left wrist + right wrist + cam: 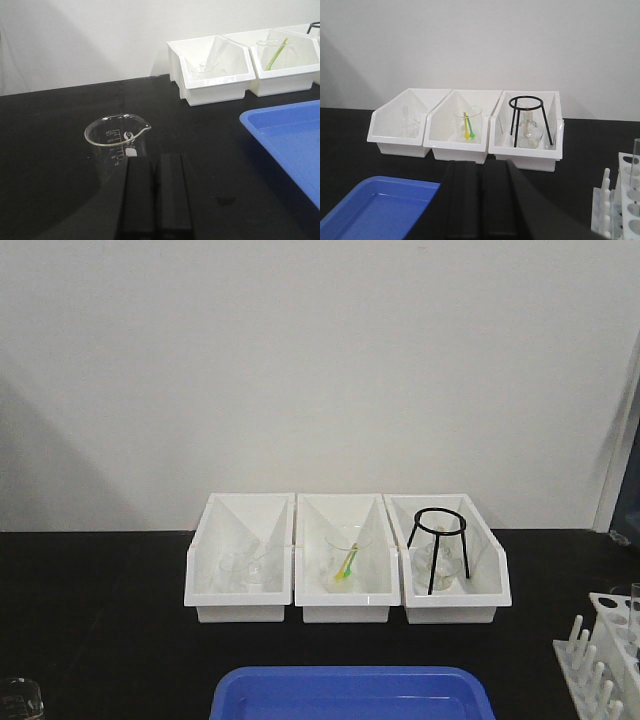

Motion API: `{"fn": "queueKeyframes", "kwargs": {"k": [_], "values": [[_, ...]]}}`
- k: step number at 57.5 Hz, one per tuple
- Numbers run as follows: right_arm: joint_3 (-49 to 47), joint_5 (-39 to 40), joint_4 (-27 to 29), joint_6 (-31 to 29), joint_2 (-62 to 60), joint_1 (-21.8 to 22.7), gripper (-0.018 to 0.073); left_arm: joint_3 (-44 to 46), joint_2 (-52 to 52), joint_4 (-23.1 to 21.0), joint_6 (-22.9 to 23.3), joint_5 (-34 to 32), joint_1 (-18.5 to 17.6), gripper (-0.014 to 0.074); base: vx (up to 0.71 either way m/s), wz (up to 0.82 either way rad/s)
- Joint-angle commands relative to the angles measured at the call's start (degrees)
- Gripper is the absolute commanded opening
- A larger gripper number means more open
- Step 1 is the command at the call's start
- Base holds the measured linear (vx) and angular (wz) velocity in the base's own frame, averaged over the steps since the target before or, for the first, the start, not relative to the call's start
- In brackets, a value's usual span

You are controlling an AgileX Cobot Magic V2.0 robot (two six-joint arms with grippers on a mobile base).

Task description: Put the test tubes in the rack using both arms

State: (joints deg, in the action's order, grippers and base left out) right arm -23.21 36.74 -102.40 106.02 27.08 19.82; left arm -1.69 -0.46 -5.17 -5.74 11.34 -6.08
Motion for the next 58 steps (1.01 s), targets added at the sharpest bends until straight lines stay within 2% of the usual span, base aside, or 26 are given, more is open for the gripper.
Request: {"fn": "queueKeyframes", "kwargs": {"k": [1,49,58], "values": [[-1.74,-1.57,1.69,-0.04,0.26,0.23,-0.0008,-1.6,-0.57,0.04,0.49,-4.17,0.17,-0.002,0.0,0.0],[-1.74,-0.64,2.27,0.15,0.33,0.23,-0.0008,-1.6,-0.58,0.04,0.44,-4.17,0.17,-0.002,0.0,0.0],[-1.74,1.93,6.53,0.15,3.08,0.23,-0.0008,-1.6,-0.58,0.04,0.44,-4.17,0.17,-0.002,0.0,0.0]]}}
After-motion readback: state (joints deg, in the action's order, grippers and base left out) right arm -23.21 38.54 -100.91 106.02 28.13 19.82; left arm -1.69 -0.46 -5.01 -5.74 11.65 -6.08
